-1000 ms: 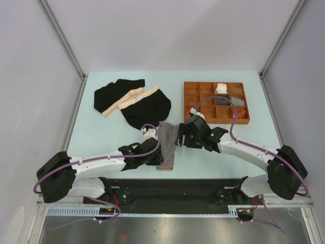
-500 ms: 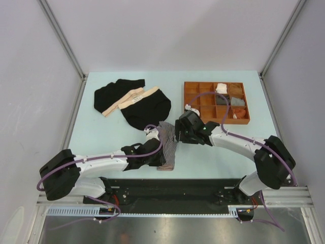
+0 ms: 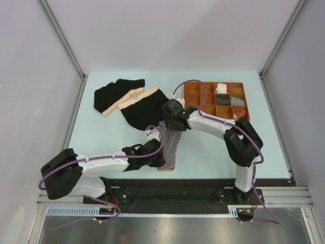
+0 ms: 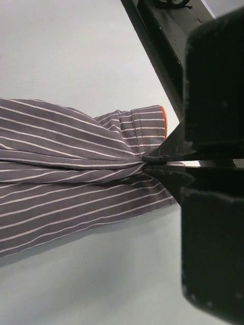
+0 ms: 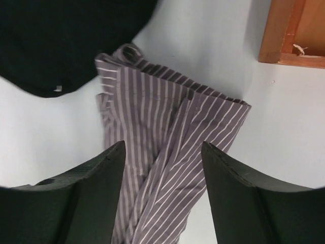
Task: Roll the underwear
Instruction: Fold the underwear at the center of the board.
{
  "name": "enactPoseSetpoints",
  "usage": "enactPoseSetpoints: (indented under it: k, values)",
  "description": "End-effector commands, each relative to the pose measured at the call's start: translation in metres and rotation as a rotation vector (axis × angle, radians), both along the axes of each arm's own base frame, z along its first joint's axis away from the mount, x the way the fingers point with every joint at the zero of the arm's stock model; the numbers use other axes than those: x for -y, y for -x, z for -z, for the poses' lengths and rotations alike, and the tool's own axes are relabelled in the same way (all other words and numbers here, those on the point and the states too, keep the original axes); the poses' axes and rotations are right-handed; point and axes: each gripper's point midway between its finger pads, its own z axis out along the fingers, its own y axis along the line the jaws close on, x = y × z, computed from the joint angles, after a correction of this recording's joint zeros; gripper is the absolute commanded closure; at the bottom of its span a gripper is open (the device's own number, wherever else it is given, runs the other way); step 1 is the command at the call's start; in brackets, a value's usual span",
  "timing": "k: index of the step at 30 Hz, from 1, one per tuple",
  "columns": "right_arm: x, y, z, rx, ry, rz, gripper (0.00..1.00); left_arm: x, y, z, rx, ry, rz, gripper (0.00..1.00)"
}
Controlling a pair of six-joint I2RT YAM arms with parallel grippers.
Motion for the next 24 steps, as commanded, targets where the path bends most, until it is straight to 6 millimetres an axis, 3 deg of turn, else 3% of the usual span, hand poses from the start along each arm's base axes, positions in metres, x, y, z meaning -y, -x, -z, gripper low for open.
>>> enactPoseSetpoints:
  k: [1, 8, 16, 21, 24]
  values:
    - [0.012, -0.008, 0.016, -0.021, 0.117, 0.011, 0.36, 0.003, 0.005, 0.004, -0.010, 0.013, 0.020, 1.00]
    - [0.011, -0.017, 0.034, -0.047, 0.163, 0.015, 0.49, 0.003, 0.005, 0.003, -0.004, 0.017, 0.021, 1.00]
    - [0.013, -0.026, 0.042, -0.056, 0.185, 0.013, 0.60, 0.001, 0.006, 0.004, -0.006, 0.014, 0.024, 1.00]
    - [0.013, -0.030, 0.042, -0.057, 0.195, 0.002, 0.88, 0.000, 0.006, 0.004, -0.003, 0.015, 0.022, 1.00]
    - [0.011, -0.032, 0.033, -0.042, 0.189, -0.003, 0.94, -0.003, 0.007, 0.003, 0.000, 0.015, 0.014, 0.99]
